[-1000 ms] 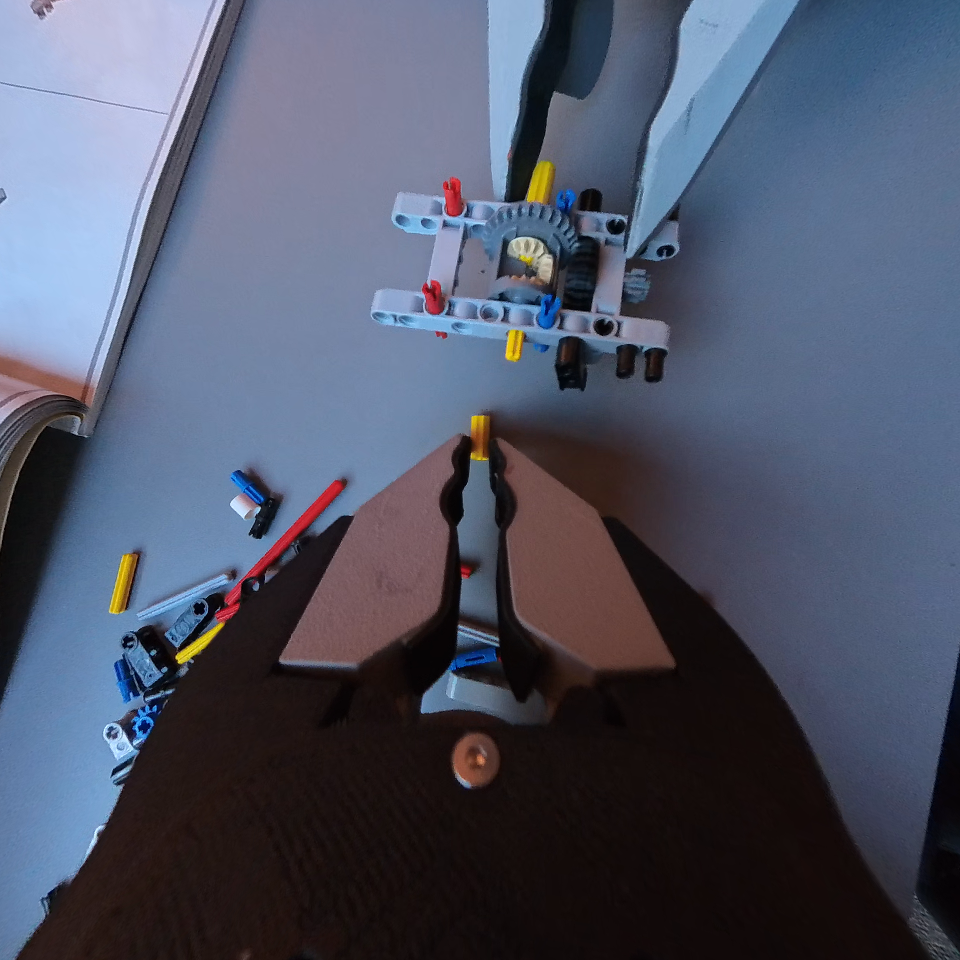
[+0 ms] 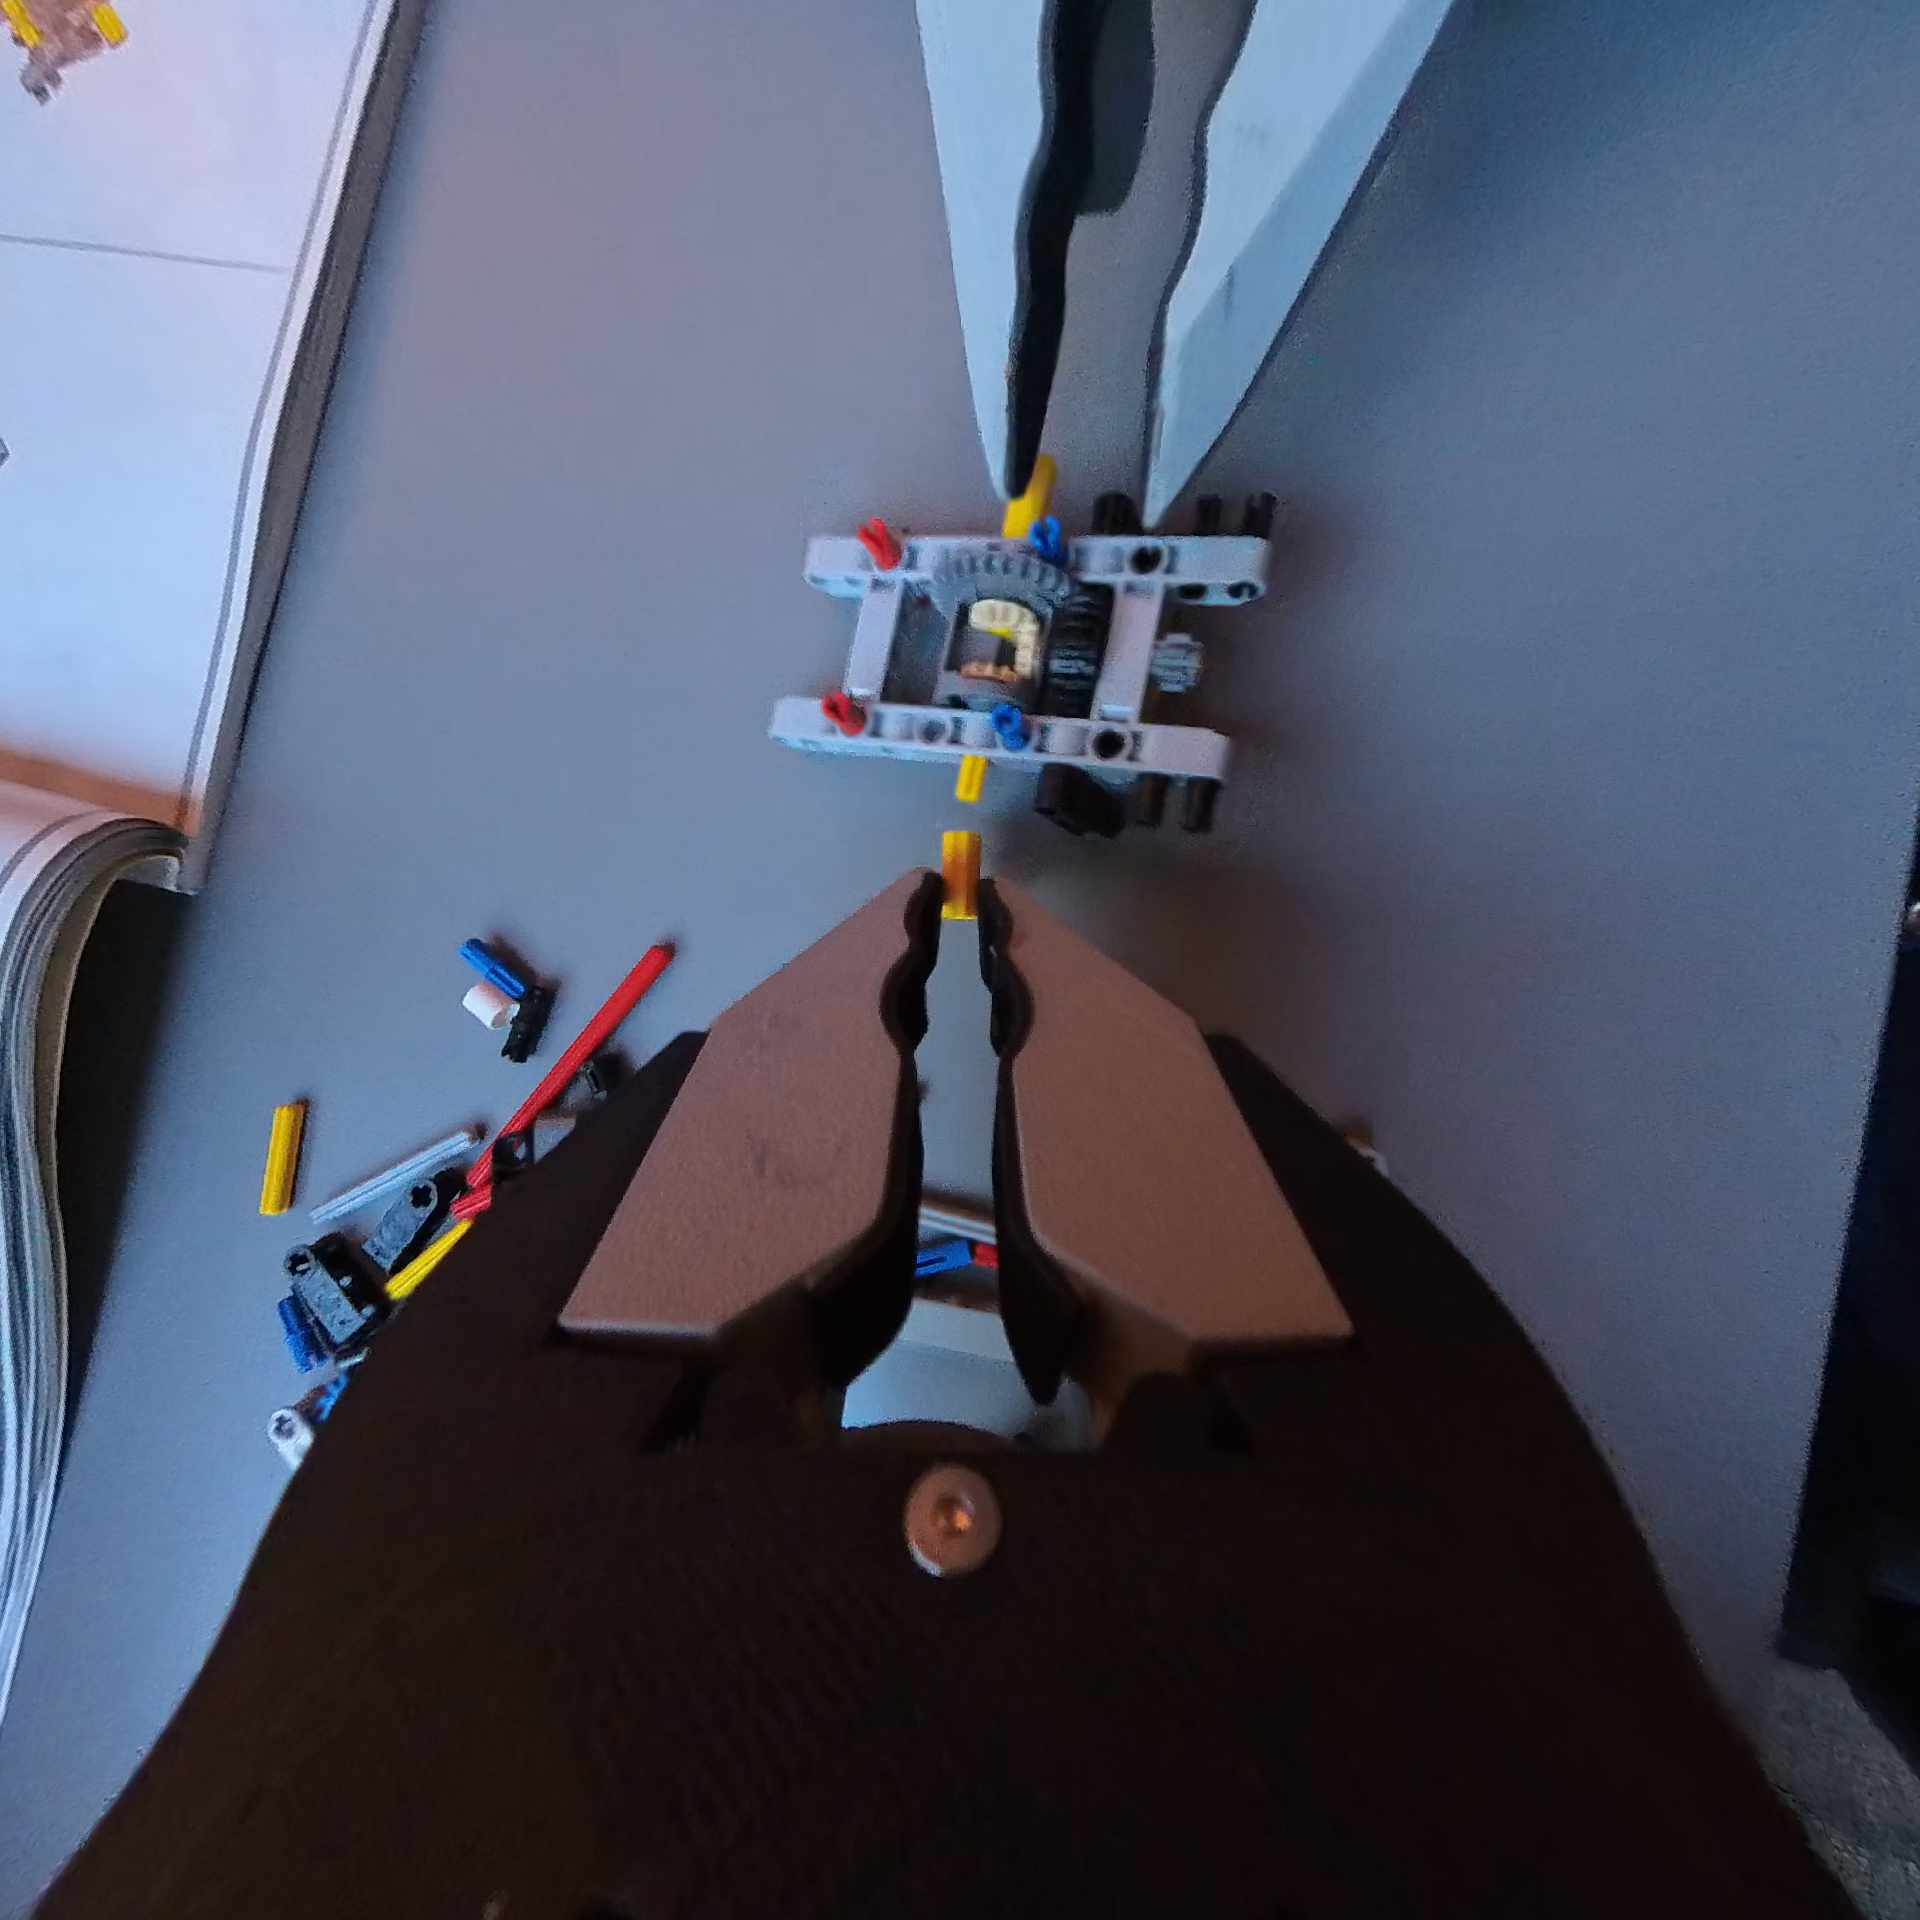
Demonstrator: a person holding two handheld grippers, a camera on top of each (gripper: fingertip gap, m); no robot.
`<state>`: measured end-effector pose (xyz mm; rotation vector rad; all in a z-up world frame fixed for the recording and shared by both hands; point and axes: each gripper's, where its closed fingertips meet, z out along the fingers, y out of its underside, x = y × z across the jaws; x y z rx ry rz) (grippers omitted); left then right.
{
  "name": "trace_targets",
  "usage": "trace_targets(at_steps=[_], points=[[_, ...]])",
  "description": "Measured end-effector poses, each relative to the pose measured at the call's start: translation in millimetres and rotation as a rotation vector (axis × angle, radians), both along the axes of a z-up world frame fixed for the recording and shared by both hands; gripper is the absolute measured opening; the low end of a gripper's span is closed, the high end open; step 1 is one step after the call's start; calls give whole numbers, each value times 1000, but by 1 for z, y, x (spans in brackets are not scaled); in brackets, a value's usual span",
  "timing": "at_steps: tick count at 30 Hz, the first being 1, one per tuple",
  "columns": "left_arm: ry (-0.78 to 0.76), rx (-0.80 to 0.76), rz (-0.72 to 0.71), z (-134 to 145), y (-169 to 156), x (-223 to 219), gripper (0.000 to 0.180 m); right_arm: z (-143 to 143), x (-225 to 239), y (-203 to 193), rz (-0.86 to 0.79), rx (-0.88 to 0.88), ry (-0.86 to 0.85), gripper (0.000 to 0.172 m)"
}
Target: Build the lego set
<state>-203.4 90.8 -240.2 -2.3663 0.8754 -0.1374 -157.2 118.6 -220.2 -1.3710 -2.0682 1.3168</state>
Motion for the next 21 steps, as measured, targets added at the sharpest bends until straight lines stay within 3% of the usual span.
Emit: trace_targets(at_steps=[5,12,21], points=[[32,17,-4,4,0,-1,4,1,0,1,-5,-42,-14,23],[60,16,-10,4,5,-7,4,-14,1,1,-24,-148,-174,48],[112,22,-62,2,5,-11,4,-11,-5,1,-35,-374,-273,29]])
